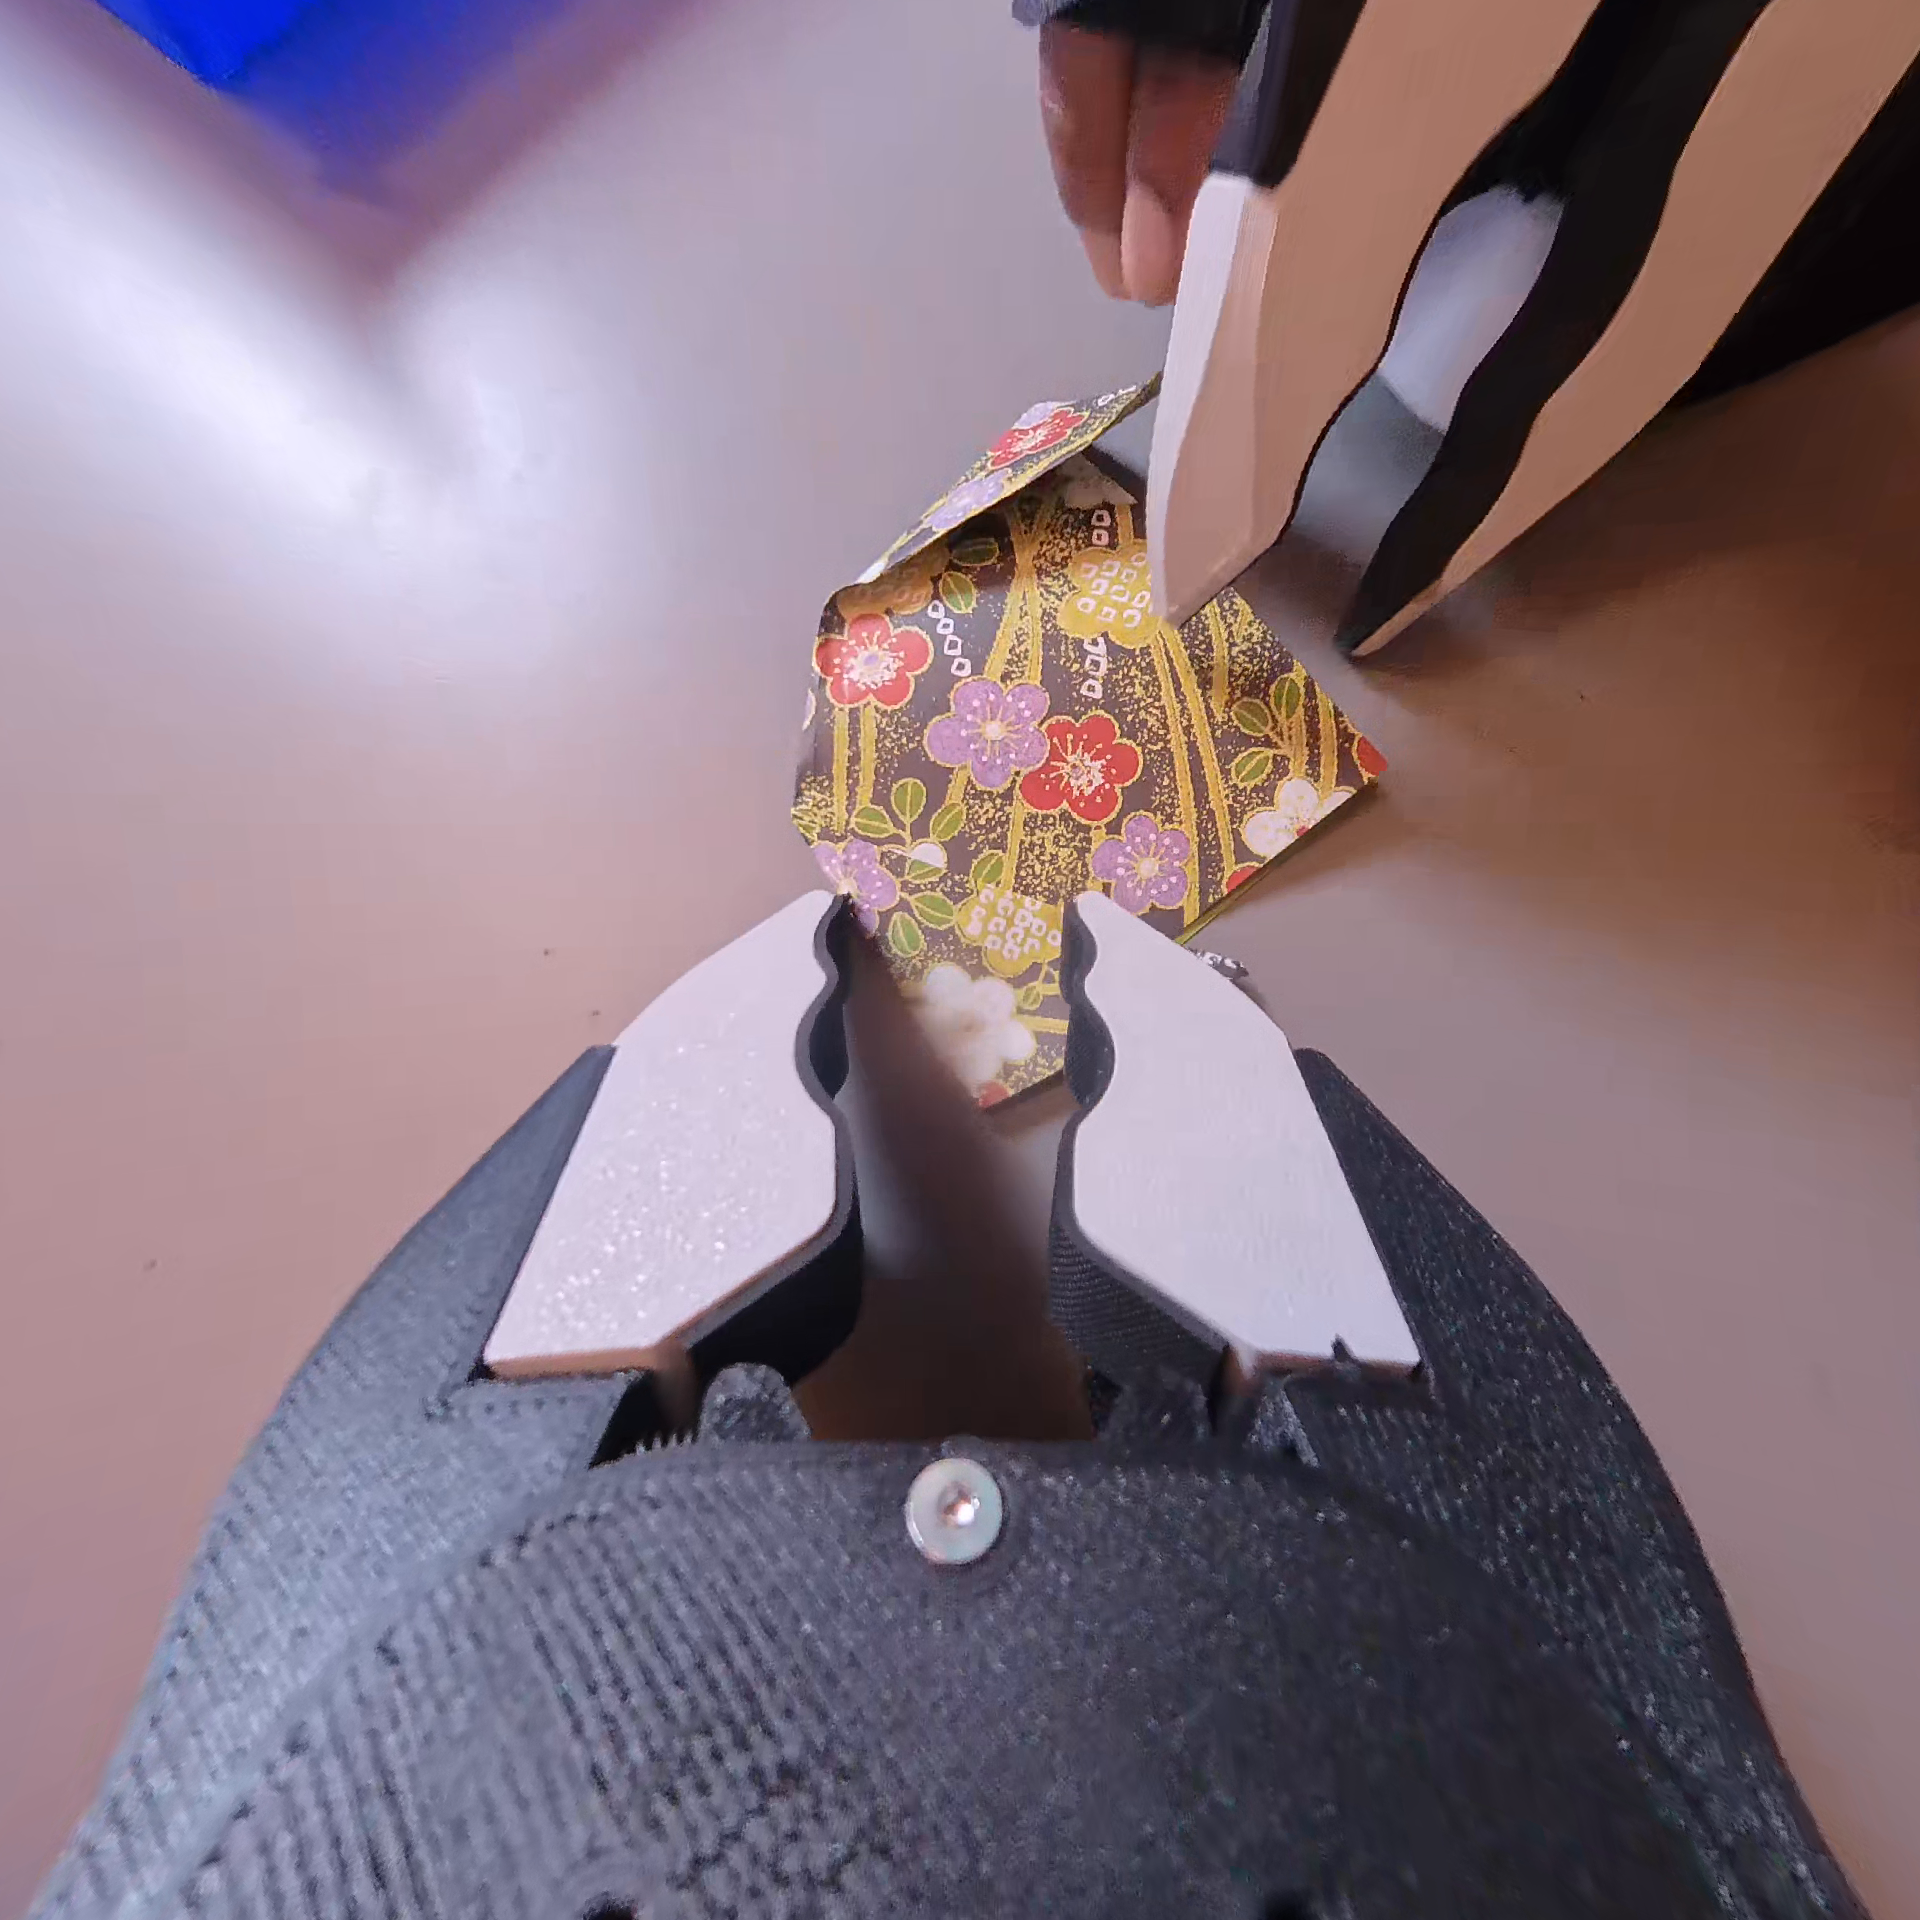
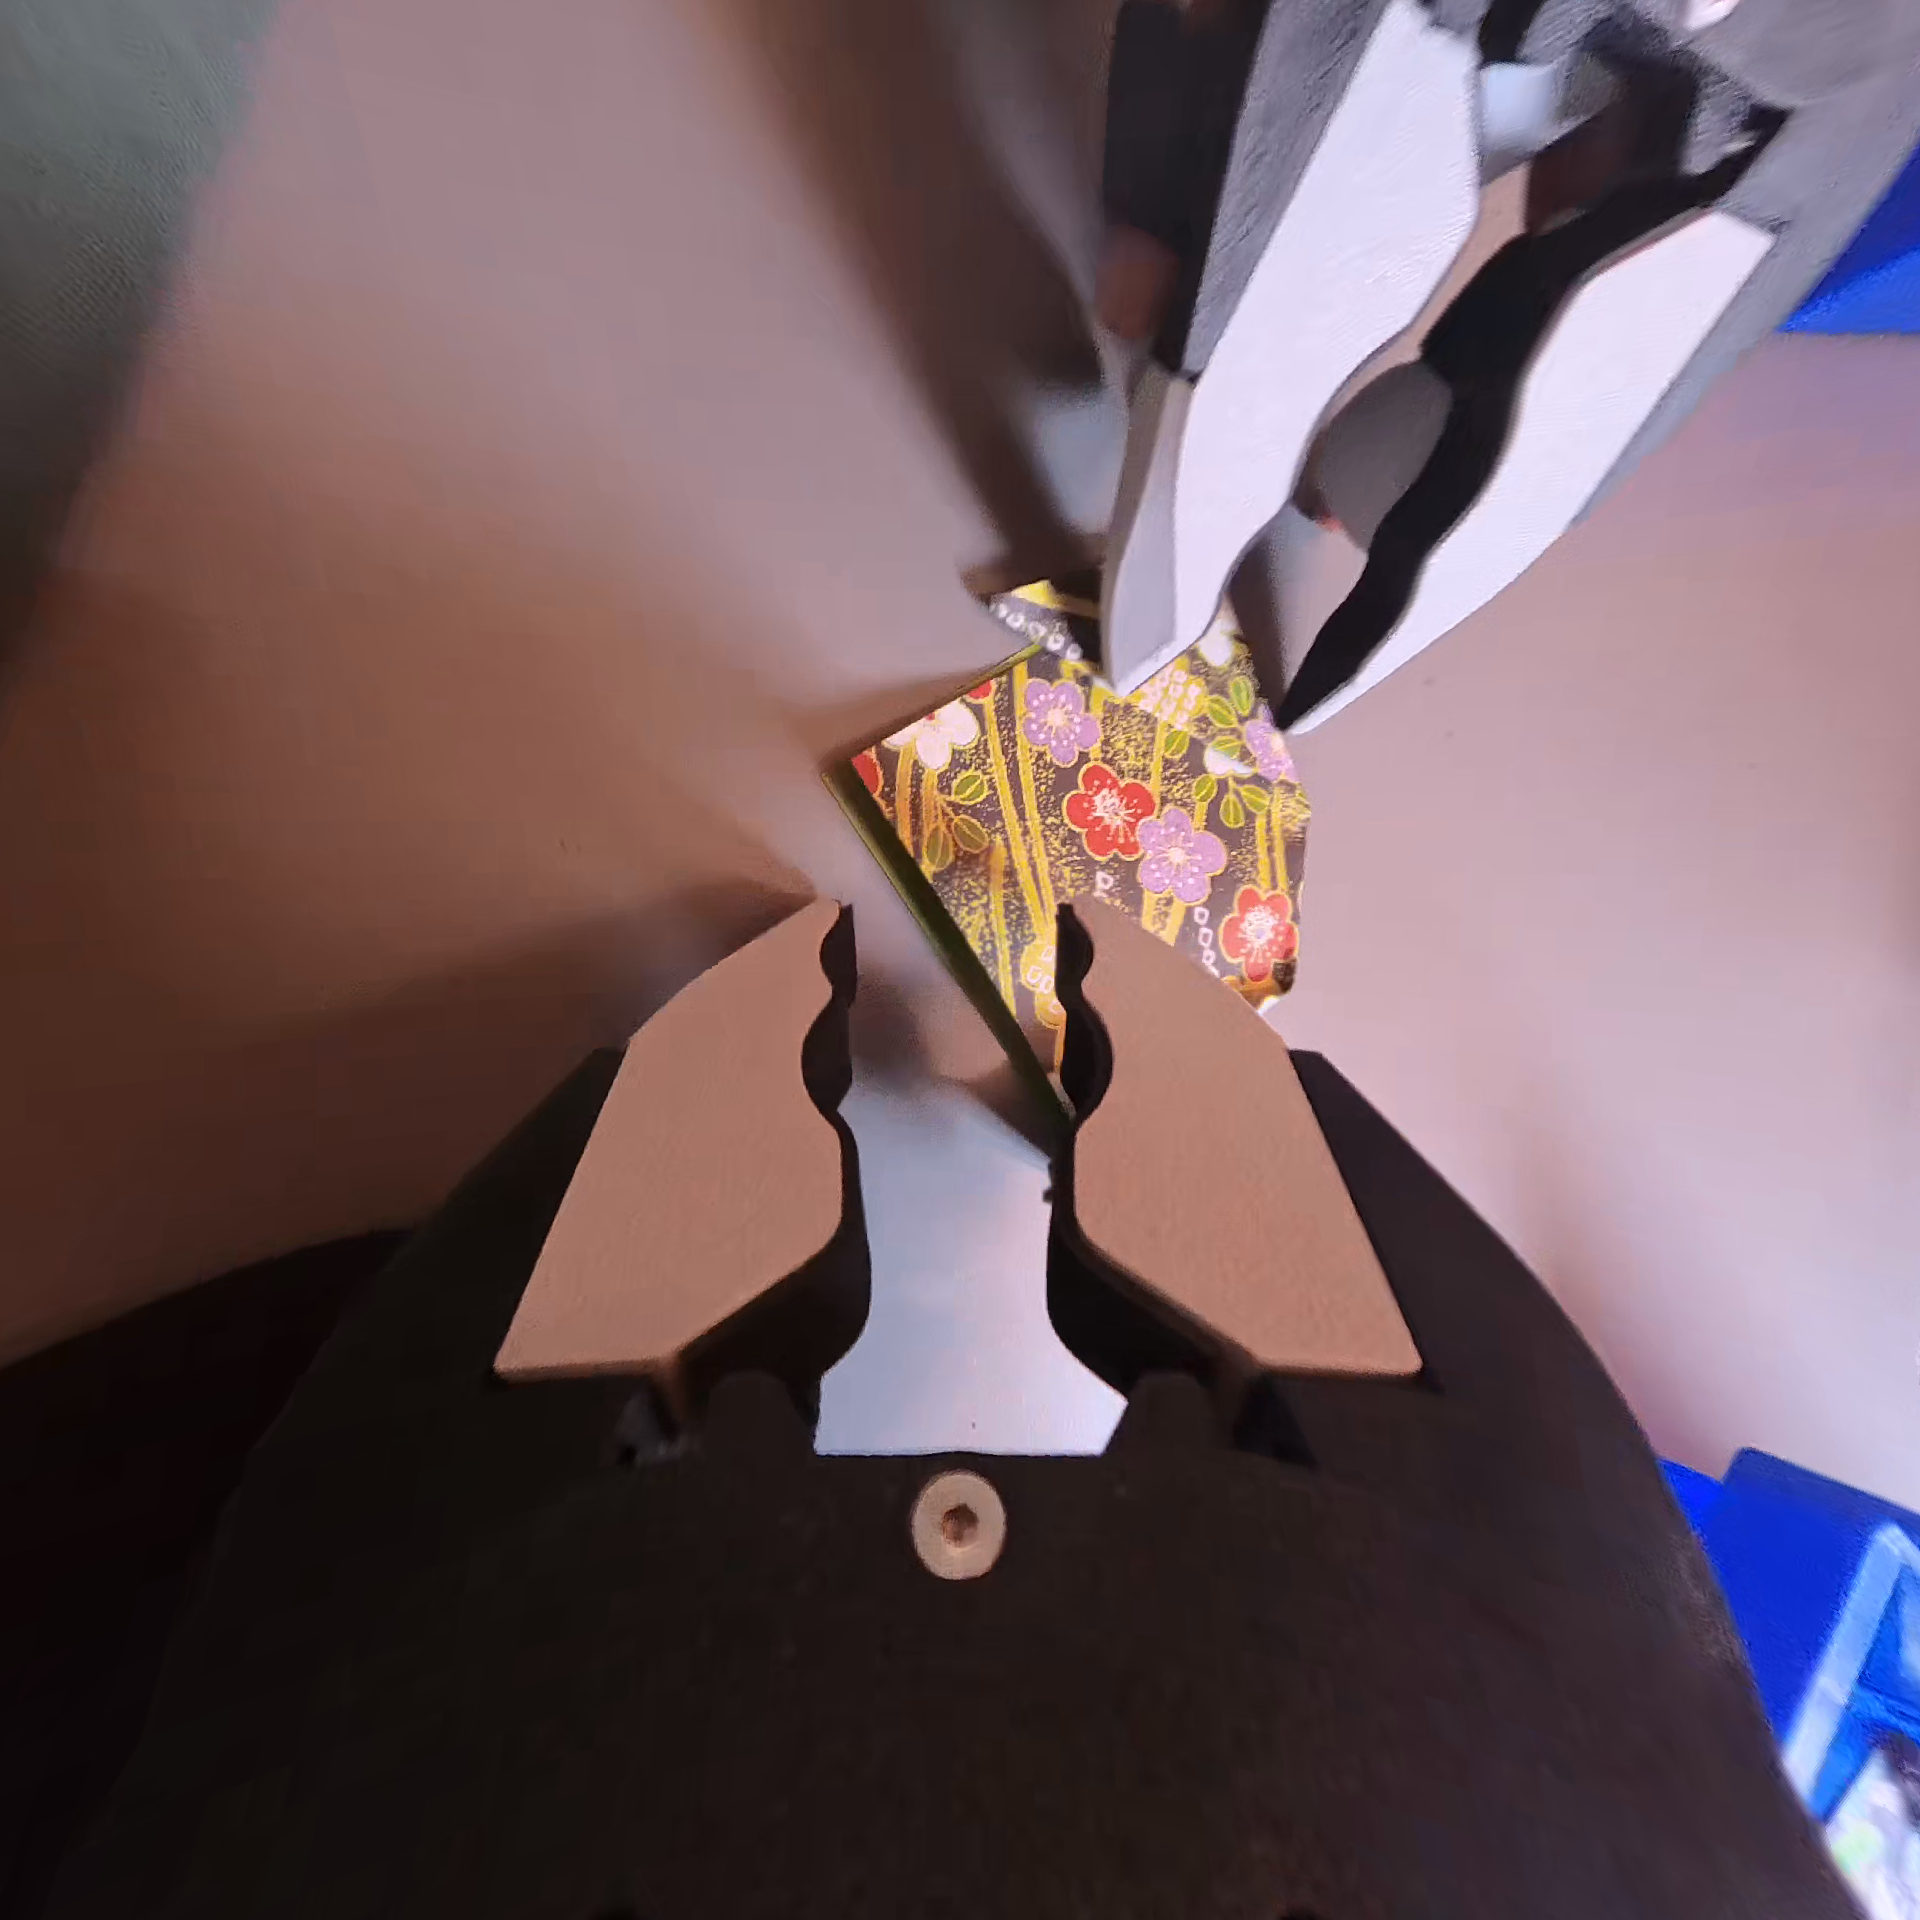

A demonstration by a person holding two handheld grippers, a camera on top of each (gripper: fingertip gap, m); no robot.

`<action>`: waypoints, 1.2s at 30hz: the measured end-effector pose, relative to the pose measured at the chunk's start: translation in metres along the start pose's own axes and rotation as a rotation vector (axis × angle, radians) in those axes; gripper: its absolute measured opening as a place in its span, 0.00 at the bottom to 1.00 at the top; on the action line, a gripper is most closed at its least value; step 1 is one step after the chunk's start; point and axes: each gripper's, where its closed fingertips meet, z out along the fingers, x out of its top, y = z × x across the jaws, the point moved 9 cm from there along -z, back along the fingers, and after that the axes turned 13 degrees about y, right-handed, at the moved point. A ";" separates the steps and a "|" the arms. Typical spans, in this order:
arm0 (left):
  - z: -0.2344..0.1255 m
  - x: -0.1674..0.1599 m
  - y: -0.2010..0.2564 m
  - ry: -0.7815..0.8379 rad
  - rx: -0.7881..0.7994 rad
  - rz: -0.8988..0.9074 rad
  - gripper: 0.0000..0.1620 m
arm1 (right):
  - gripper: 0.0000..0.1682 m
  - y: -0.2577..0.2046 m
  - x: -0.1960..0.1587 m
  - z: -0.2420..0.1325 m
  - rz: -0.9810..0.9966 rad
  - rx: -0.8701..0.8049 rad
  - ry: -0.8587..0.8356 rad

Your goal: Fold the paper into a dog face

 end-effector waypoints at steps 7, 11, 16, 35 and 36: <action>-0.004 -0.003 0.000 0.012 -0.012 0.027 0.25 | 0.11 0.015 0.002 0.013 0.038 0.117 -0.007; -0.015 0.002 0.004 0.087 -0.022 0.089 0.34 | 0.02 0.018 0.002 0.016 0.050 0.140 -0.012; -0.022 0.013 0.024 0.155 -0.052 0.322 0.37 | 0.00 0.028 -0.005 0.012 0.227 0.191 0.103; -0.042 0.032 0.037 0.205 0.141 0.704 0.42 | 0.00 0.051 -0.018 -0.008 0.432 0.295 0.314; -0.039 0.030 0.039 0.193 0.121 0.708 0.42 | 0.00 0.052 -0.017 -0.007 0.431 0.302 0.316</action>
